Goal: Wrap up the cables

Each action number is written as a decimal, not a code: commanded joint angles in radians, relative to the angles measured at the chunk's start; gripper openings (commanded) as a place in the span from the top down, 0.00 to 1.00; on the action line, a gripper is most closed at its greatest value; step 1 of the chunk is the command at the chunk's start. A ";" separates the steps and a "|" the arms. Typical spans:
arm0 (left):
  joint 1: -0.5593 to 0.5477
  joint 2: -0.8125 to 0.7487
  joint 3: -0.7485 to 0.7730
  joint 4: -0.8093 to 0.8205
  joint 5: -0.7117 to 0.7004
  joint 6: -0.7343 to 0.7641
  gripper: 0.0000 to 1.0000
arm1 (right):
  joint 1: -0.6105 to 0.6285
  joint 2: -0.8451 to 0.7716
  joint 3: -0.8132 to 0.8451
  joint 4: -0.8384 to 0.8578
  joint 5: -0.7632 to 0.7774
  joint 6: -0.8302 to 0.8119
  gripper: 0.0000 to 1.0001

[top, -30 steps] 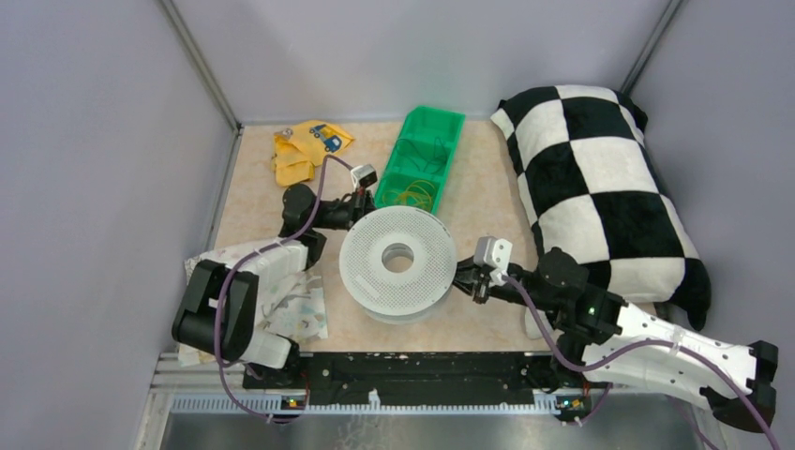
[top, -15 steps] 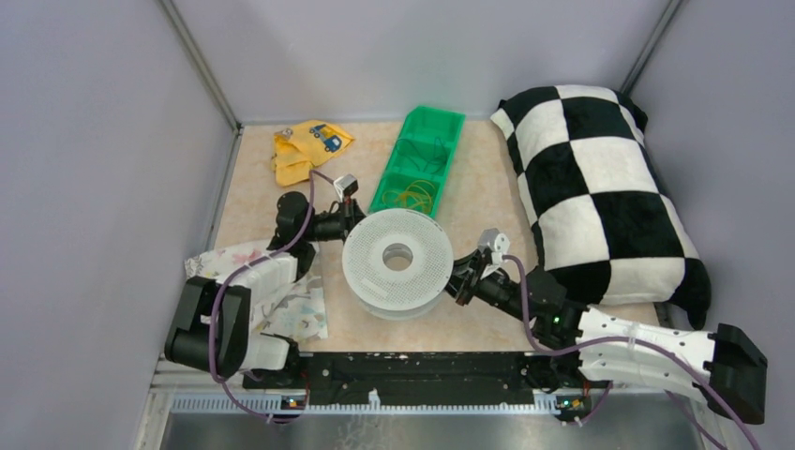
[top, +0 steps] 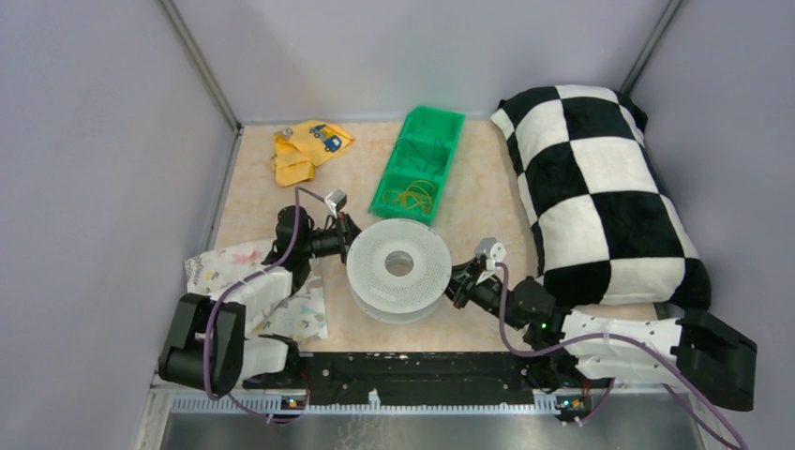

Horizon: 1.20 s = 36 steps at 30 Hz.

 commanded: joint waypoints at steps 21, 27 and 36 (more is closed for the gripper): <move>0.021 -0.047 -0.234 0.093 -0.522 0.459 1.00 | 0.047 0.734 -0.028 0.784 -0.116 0.087 1.00; 0.021 -0.021 -0.241 0.109 -0.579 0.543 1.00 | 0.047 0.879 0.010 0.868 -0.093 0.055 1.00; 0.021 0.032 -0.168 -0.002 -0.551 0.594 0.72 | 0.046 0.949 0.063 0.872 -0.057 0.038 1.00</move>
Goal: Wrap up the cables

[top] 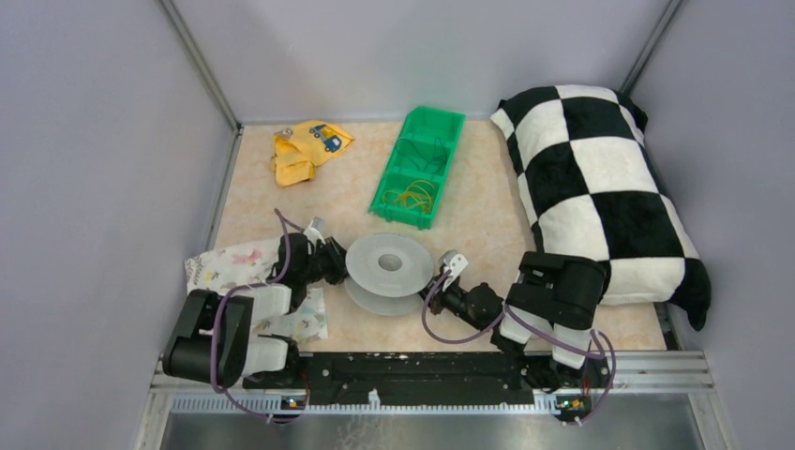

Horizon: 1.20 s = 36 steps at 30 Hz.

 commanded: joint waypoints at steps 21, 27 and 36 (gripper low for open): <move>-0.022 -0.037 0.175 -0.168 -0.132 0.277 0.51 | 0.030 0.023 0.041 0.182 0.005 -0.004 1.00; -0.020 -0.040 0.201 -0.229 -0.128 0.304 0.43 | 0.028 0.023 0.046 0.182 0.045 -0.003 1.00; 0.001 -0.066 0.232 -0.368 -0.265 0.303 0.41 | 0.025 0.032 0.061 0.182 0.057 -0.021 1.00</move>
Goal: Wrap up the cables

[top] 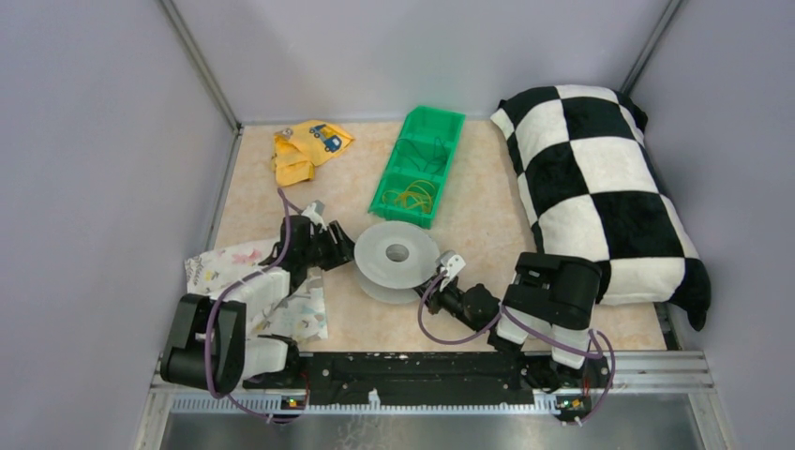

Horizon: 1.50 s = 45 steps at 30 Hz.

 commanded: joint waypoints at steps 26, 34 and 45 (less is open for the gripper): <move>0.044 -0.231 0.036 -0.145 -0.076 -0.045 0.40 | 0.005 0.042 0.003 0.200 0.013 -0.022 0.63; 0.044 -0.233 0.043 -0.147 -0.076 -0.047 0.40 | 0.005 -0.011 -0.055 0.200 0.036 -0.020 0.46; 0.045 -0.261 0.080 -0.176 -0.084 -0.031 0.40 | 0.005 -0.186 -0.149 0.125 0.064 -0.006 0.32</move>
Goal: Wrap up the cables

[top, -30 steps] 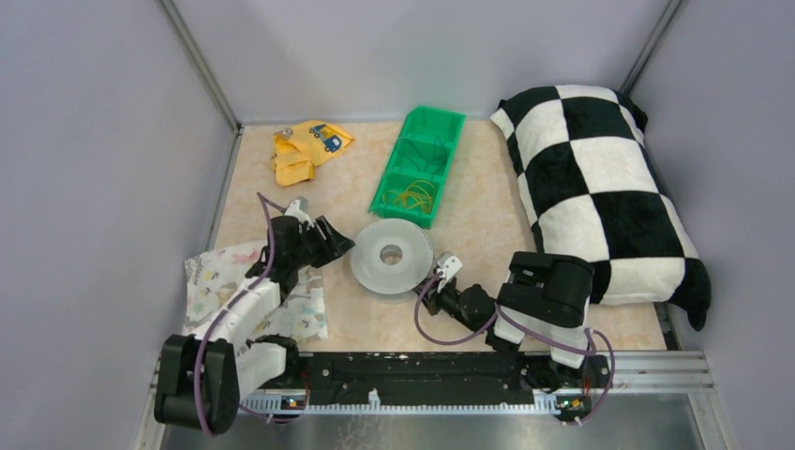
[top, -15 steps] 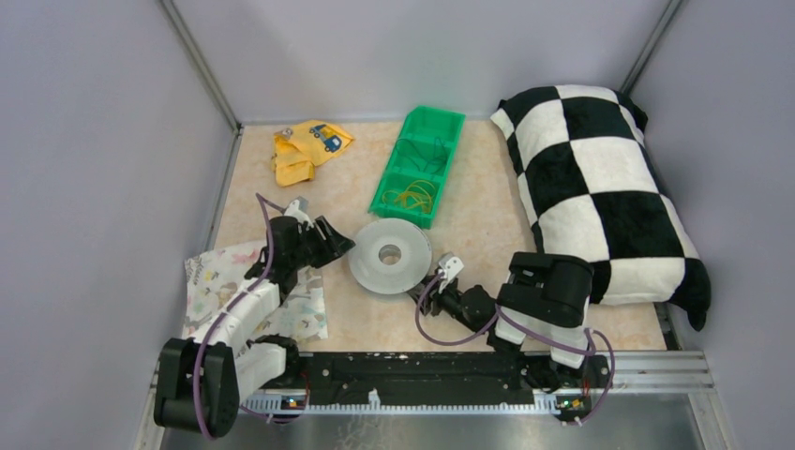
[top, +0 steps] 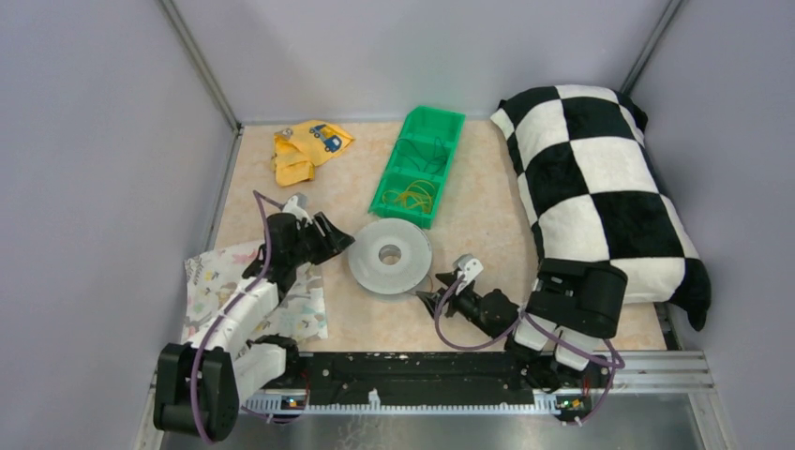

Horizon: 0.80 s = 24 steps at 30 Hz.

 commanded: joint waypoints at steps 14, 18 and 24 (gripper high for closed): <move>0.005 -0.053 0.113 -0.107 0.016 0.047 0.40 | -0.039 -0.551 0.063 -0.648 0.174 0.136 0.40; 0.005 -0.084 0.124 -0.146 0.017 0.062 0.41 | -0.115 -0.541 0.042 -0.645 0.119 0.238 0.45; 0.005 -0.120 0.114 -0.166 0.013 0.089 0.41 | -0.162 -0.458 0.077 -0.636 0.010 0.259 0.48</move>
